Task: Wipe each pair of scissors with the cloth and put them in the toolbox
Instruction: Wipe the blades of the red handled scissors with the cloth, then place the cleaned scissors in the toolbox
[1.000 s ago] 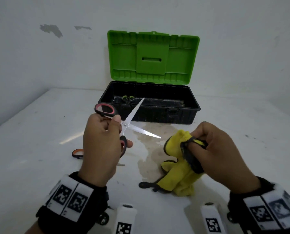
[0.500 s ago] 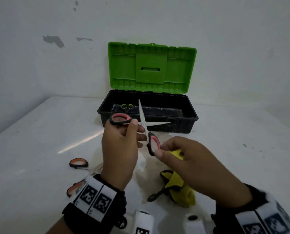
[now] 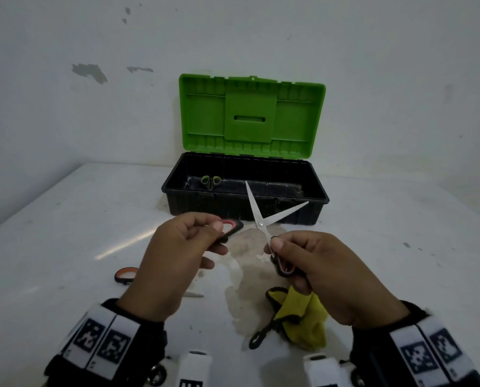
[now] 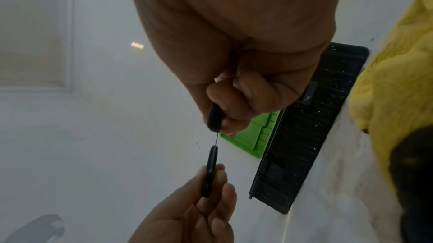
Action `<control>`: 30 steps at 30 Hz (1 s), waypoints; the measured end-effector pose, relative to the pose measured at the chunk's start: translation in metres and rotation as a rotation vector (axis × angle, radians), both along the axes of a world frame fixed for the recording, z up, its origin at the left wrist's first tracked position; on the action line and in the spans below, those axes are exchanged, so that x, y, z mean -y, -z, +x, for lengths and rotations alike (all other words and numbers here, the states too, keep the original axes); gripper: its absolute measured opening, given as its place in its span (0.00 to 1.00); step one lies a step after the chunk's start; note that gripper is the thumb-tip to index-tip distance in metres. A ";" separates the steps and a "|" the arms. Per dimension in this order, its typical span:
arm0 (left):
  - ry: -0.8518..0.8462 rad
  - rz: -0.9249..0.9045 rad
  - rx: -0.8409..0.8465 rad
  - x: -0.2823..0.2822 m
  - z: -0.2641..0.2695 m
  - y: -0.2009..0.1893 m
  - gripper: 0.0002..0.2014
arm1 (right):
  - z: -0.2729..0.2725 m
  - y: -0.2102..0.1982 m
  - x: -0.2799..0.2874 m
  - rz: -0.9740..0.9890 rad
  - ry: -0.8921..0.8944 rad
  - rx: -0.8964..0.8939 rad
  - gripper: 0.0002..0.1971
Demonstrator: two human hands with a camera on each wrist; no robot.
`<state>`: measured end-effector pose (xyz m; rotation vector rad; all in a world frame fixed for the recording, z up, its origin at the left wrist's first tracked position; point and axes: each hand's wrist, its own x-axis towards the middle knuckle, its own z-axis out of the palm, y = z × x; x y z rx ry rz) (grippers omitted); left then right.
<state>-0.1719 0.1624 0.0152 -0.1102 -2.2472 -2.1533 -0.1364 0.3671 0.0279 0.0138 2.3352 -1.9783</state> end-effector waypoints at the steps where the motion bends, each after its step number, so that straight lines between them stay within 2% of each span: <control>1: 0.034 -0.046 -0.010 0.001 0.001 0.001 0.06 | -0.001 0.001 0.000 -0.002 0.009 -0.019 0.13; 6: 0.134 -0.119 -0.025 -0.004 0.007 0.006 0.04 | -0.006 0.006 0.008 -0.050 0.082 -0.093 0.12; 14: 0.075 -0.082 -0.035 -0.010 0.005 0.009 0.05 | -0.010 0.015 0.034 -0.080 0.129 -0.178 0.15; 21: 0.104 -0.159 -0.134 0.011 -0.013 -0.004 0.05 | -0.031 0.003 0.031 -0.104 -0.047 -0.090 0.13; 23: 0.031 -0.230 -0.193 0.023 -0.032 -0.005 0.13 | -0.042 -0.003 0.027 -0.083 -0.044 -0.105 0.11; 26: -0.141 -0.489 -0.274 0.049 -0.071 -0.003 0.30 | -0.067 -0.011 0.016 -0.029 -0.007 -0.125 0.11; 30: -0.138 -0.789 -0.244 0.067 -0.117 -0.004 0.40 | -0.110 -0.022 0.007 0.000 0.032 -0.057 0.10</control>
